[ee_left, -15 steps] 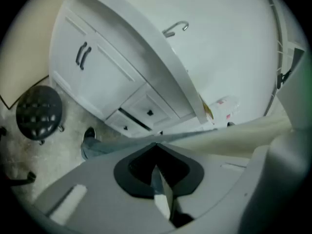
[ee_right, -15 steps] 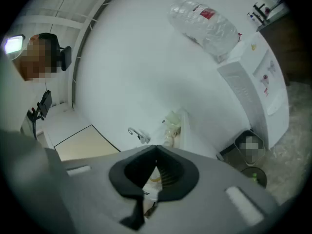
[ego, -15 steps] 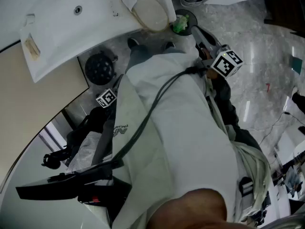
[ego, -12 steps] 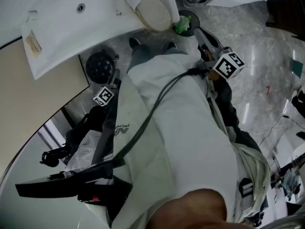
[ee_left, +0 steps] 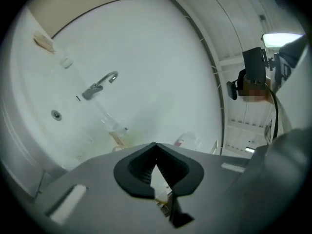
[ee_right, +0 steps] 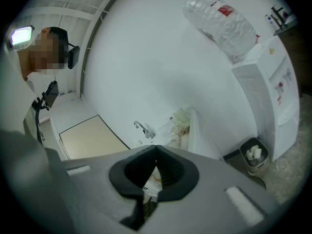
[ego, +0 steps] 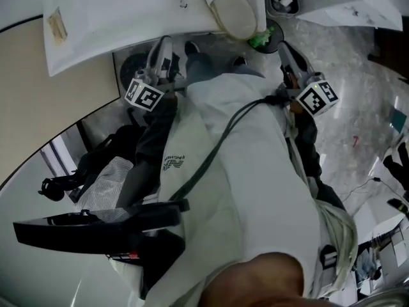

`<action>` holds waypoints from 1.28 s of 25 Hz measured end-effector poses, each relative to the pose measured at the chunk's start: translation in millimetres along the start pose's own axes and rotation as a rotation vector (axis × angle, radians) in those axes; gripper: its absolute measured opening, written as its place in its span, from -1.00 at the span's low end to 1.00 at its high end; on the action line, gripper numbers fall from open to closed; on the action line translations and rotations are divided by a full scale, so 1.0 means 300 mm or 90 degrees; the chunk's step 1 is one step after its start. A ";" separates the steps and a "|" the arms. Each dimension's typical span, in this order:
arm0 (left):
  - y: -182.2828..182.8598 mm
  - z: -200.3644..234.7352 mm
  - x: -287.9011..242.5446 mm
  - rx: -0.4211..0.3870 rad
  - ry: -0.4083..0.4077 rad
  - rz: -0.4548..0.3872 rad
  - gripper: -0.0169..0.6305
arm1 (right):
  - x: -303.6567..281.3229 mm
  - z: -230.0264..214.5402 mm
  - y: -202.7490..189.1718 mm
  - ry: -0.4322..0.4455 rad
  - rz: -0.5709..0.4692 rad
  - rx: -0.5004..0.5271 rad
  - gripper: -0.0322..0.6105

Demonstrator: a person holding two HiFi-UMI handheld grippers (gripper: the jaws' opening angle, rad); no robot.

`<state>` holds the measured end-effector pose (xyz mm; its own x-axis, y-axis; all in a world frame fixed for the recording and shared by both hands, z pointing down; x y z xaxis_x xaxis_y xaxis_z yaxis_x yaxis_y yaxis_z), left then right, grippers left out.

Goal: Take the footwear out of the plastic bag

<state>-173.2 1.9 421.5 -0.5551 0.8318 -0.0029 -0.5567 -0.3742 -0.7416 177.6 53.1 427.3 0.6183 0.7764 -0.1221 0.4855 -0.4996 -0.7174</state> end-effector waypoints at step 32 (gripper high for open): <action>-0.127 -0.043 -0.195 0.088 -0.110 0.135 -0.92 | -0.258 -0.067 -0.262 -0.029 0.071 -0.145 -0.71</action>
<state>-111.6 -27.1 441.3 -0.7587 0.6510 -0.0249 -0.4893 -0.5947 -0.6379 104.1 24.5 507.0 0.6498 0.7257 -0.2262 0.5460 -0.6526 -0.5253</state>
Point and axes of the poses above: the fingertips, and each gripper's own axes: x backward along the fingers, z to its left, y out of its top, the point moved 5 cm from there along x, backward along the fingers, and after that the axes turned 6 degrees about y, right-handed, at the moved point
